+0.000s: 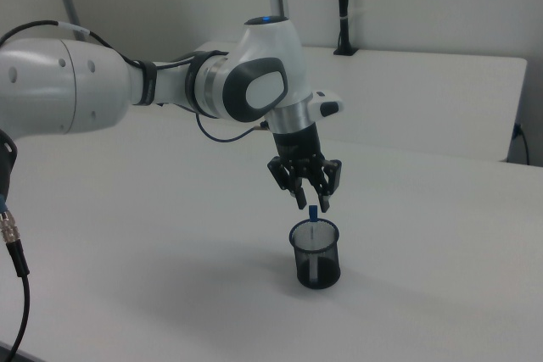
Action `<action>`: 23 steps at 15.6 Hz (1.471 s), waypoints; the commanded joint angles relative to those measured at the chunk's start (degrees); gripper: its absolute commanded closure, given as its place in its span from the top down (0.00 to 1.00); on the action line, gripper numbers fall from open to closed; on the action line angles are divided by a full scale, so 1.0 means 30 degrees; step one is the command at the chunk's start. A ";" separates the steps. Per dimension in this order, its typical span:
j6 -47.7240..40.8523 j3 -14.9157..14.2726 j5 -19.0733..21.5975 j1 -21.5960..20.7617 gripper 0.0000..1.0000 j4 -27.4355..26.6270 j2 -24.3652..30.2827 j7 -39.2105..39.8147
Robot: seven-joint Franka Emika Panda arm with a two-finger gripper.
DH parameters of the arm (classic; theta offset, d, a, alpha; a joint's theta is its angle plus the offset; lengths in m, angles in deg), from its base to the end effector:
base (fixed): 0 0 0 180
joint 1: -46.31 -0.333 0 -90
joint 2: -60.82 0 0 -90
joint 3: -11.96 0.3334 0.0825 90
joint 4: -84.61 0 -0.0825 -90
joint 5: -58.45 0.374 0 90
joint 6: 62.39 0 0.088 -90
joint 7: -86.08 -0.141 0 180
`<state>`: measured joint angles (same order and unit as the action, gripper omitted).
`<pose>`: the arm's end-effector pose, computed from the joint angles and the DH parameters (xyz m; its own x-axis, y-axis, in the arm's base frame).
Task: Remove the marker
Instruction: 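Grasp the blue-capped marker in the cup and lift it out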
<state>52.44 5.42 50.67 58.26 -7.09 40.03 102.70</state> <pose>0.6307 -0.2153 0.4139 0.9995 0.0291 -0.0117 0.0307 -0.9852 0.1688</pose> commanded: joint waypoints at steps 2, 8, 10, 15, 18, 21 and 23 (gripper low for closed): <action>0.0306 -0.0077 -0.0014 -0.0057 0.38 -0.0225 -0.0102 0.0583; 0.0277 -0.0047 0.0073 -0.0057 0.18 -0.0080 -0.0045 0.0554; 0.0189 -0.0076 0.0161 -0.0028 0.16 0.0037 0.0538 0.0525; 0.0101 -0.0076 0.1040 -0.0203 0.16 0.0156 0.3523 0.0466; 0.0072 0.0070 0.1448 -0.0320 0.16 0.0156 0.5137 0.0261; -0.2495 0.0158 0.2124 -0.1486 0.18 0.0156 0.5582 0.0174; -0.4402 0.0158 0.2212 -0.2542 0.19 0.0010 0.5028 -0.0467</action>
<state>45.38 6.13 56.43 55.58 -4.84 56.28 103.16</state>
